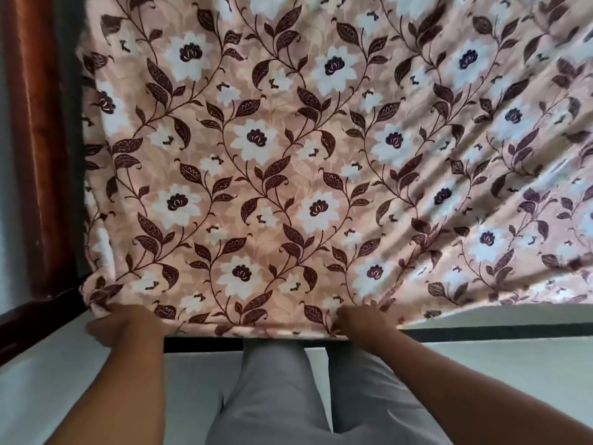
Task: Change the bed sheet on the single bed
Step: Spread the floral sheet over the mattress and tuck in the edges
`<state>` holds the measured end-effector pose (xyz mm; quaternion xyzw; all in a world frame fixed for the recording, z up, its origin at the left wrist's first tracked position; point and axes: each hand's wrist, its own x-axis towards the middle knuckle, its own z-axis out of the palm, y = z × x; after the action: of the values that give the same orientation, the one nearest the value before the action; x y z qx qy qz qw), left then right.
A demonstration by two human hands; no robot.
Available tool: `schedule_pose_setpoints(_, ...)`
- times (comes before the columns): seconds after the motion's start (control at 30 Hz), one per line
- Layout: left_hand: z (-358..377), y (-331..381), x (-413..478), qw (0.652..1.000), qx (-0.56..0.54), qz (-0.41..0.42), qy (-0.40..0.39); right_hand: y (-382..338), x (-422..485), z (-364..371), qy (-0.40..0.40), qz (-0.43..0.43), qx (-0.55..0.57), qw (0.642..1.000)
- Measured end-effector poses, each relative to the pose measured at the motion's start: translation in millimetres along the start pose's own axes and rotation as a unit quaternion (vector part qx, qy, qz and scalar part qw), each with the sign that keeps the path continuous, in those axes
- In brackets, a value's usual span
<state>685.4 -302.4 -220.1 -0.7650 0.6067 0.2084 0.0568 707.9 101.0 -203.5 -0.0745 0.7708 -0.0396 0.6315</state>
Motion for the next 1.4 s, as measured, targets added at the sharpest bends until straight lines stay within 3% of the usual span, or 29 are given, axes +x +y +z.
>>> schedule_pose_setpoints(0.13, 7.3, -2.6, 16.9, 0.997, -0.007, -0.03, 0.076, -22.6, 5.6, 6.4, 0.027, -0.023, 0.068, 0.997)
schedule_pose_setpoints(0.3, 10.2, 3.9, 11.1, 0.997, 0.007, -0.027, 0.065, -37.1, 15.7, 3.8, 0.017, 0.008, 0.112, 0.993)
schedule_pose_setpoints(0.5, 25.6, 1.1, -39.1, 0.978, 0.121, 0.167, 0.023, -39.1, 23.4, -18.7, 0.128, 0.017, 0.145, 0.981)
schedule_pose_setpoints(0.67, 34.7, 5.4, -44.9, 0.927, 0.189, 0.324, -0.008, -39.2, 30.9, -45.3, 0.209, 0.025, 0.114, 0.971)
schedule_pose_setpoints(0.73, 34.7, 8.8, -31.1, 0.94, 0.182, 0.286, -0.04, -40.4, 36.1, -55.7, 0.207, 0.028, 0.103, 0.972)
schedule_pose_setpoints(0.83, 38.1, 5.9, 7.1, 0.976, 0.124, 0.154, -0.091, -43.6, 41.5, -65.7, 0.194, 0.025, 0.086, 0.977)
schedule_pose_setpoints(1.0, 29.1, -0.7, 50.1, 0.981, 0.011, 0.097, -0.166, -59.3, 47.4, -81.6, 0.169, 0.021, 0.045, 0.984)
schedule_pose_setpoints(1.23, 28.7, -19.2, 88.7, 0.983, -0.119, -0.08, -0.117, -98.3, 51.3, -111.0, 0.184, -0.04, -0.04, 0.981)
schedule_pose_setpoints(1.4, 6.2, -18.9, 80.0, 0.972, -0.202, -0.114, -0.022, -135.1, 63.9, -132.8, 0.192, -0.104, -0.094, 0.971)
